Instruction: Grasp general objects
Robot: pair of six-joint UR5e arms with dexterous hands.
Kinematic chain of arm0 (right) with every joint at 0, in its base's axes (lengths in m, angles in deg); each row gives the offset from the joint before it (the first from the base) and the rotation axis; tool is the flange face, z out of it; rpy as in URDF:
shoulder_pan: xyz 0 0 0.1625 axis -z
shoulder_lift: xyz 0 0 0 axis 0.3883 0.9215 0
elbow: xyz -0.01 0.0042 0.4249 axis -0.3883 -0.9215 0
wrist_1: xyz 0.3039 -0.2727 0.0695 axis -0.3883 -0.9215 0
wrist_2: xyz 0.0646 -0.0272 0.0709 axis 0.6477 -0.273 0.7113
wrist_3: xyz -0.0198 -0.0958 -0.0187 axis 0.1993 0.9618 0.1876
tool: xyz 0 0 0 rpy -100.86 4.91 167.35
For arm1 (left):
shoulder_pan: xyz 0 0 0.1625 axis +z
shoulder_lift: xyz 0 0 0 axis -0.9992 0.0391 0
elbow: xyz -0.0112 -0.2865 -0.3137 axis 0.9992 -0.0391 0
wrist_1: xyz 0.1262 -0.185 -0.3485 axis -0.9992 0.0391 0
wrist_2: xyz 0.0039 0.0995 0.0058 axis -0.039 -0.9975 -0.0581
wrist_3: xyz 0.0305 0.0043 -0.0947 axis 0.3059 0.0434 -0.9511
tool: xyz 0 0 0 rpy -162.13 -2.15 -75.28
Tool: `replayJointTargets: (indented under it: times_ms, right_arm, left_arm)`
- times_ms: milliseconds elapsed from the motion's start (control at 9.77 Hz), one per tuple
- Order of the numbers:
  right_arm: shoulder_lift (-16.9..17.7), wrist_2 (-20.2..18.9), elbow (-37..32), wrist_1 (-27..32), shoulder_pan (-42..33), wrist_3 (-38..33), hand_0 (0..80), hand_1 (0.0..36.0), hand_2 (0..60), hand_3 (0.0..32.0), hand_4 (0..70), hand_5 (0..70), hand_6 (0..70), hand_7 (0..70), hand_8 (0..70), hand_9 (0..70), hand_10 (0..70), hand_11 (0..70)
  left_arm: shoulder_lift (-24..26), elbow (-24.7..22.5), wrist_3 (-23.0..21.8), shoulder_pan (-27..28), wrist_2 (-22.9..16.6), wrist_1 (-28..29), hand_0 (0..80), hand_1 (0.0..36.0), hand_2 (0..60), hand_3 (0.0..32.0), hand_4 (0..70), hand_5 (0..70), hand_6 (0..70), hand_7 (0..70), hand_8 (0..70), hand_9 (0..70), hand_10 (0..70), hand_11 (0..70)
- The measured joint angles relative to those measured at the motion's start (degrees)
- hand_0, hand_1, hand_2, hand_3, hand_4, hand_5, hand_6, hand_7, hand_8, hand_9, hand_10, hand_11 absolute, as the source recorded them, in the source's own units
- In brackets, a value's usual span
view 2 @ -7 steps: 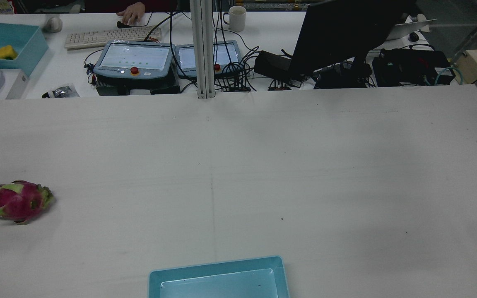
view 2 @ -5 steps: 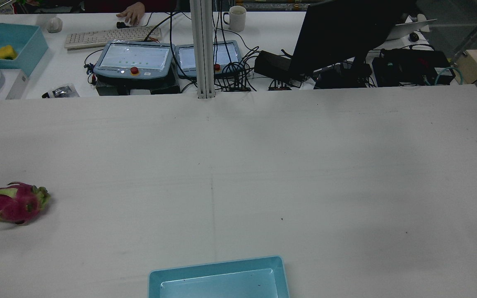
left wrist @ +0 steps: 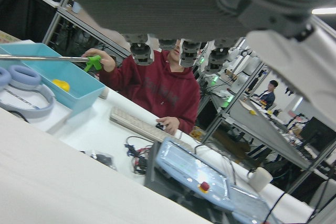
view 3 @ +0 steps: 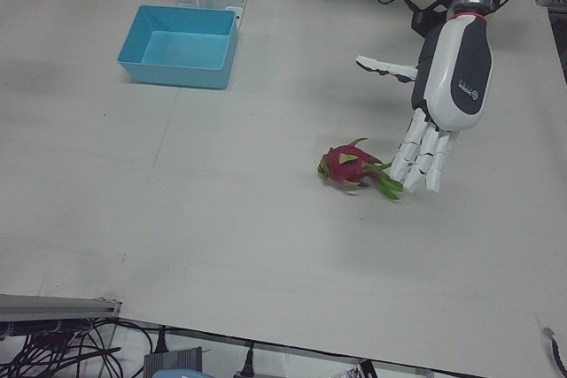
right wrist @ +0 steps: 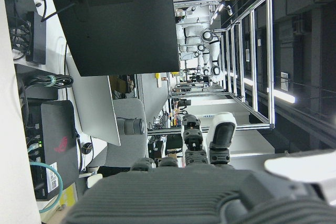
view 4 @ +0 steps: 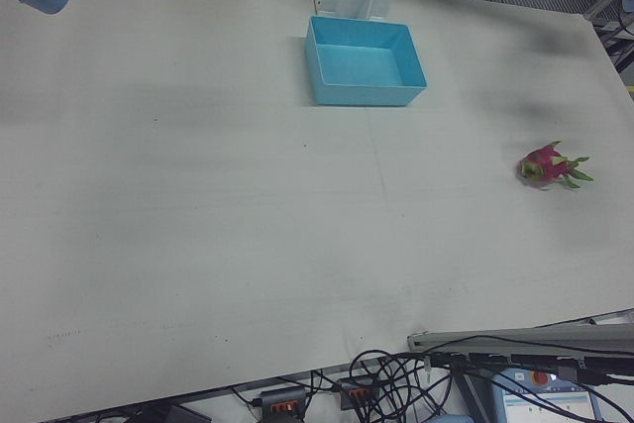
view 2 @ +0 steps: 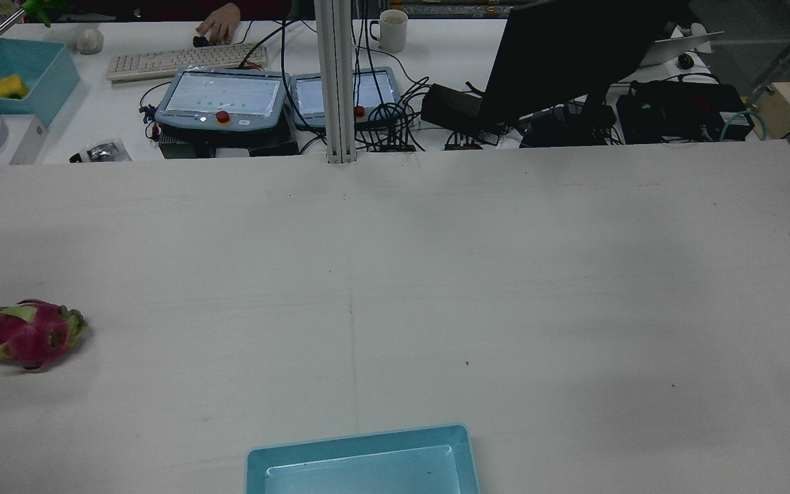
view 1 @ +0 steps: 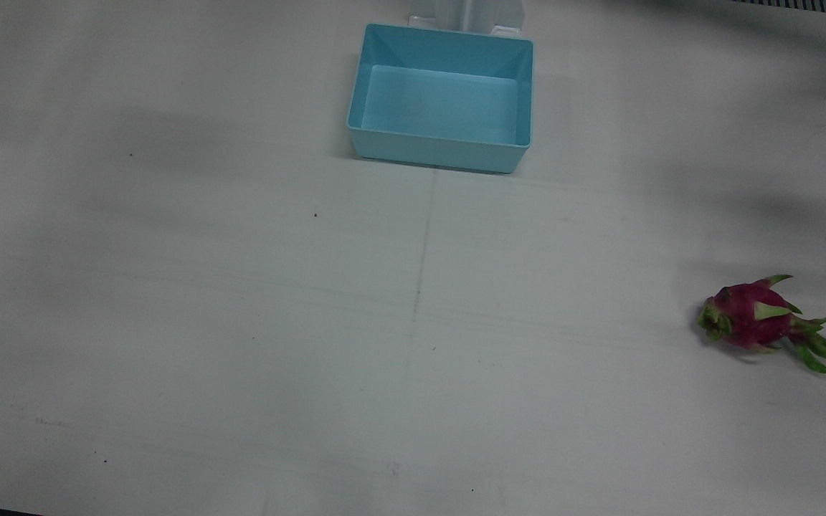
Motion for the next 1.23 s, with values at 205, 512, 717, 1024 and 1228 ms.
replayJointTargets:
  times_ms: [205, 512, 717, 1024, 1228]
  right_arm:
    - [0.0, 0.0, 0.0, 0.0, 0.0, 0.0, 0.0, 0.0, 0.0, 0.0, 0.0, 0.0, 0.0, 0.0, 0.0, 0.0, 0.0, 0.0]
    - [0.0, 0.0, 0.0, 0.0, 0.0, 0.0, 0.0, 0.0, 0.0, 0.0, 0.0, 0.0, 0.0, 0.0, 0.0, 0.0, 0.0, 0.0]
    - [0.0, 0.0, 0.0, 0.0, 0.0, 0.0, 0.0, 0.0, 0.0, 0.0, 0.0, 0.0, 0.0, 0.0, 0.0, 0.0, 0.0, 0.0]
    - [0.0, 0.0, -0.1, 0.0, 0.1, 0.0, 0.0, 0.0, 0.0, 0.0, 0.0, 0.0, 0.0, 0.0, 0.0, 0.0, 0.0, 0.0]
    - [0.0, 0.0, -0.1, 0.0, 0.1, 0.0, 0.0, 0.0, 0.0, 0.0, 0.0, 0.0, 0.0, 0.0, 0.0, 0.0, 0.0, 0.0]
  left_arm:
    - [0.5, -0.1, 7.0, 0.1, 1.6, -7.0, 53.5, 17.9, 0.0, 29.8, 0.0, 5.0, 0.0, 13.9, 0.0, 1.3, 0.0, 0.0]
    - [-3.8, 0.2, 9.7, 0.3, 4.4, -7.4, 50.5, 15.1, 0.0, 21.0, 0.0, 4.1, 0.0, 12.8, 0.0, 1.1, 0.0, 0.0]
    - [-5.9, -0.7, 8.9, 0.6, 4.3, -1.9, 48.2, 11.0, 0.0, 18.4, 0.0, 1.4, 0.0, 10.4, 0.5, 0.6, 0.0, 0.0]
    - [0.4, 0.7, 8.7, 4.8, 5.3, 3.9, 49.6, 11.9, 0.0, 19.8, 0.0, 2.1, 0.0, 11.8, 0.0, 0.9, 0.0, 0.0]
    - [6.6, 4.6, 9.1, 8.0, 8.3, 5.7, 47.7, 9.6, 0.0, 16.2, 0.0, 0.0, 0.0, 11.1, 0.0, 0.8, 0.0, 0.0]
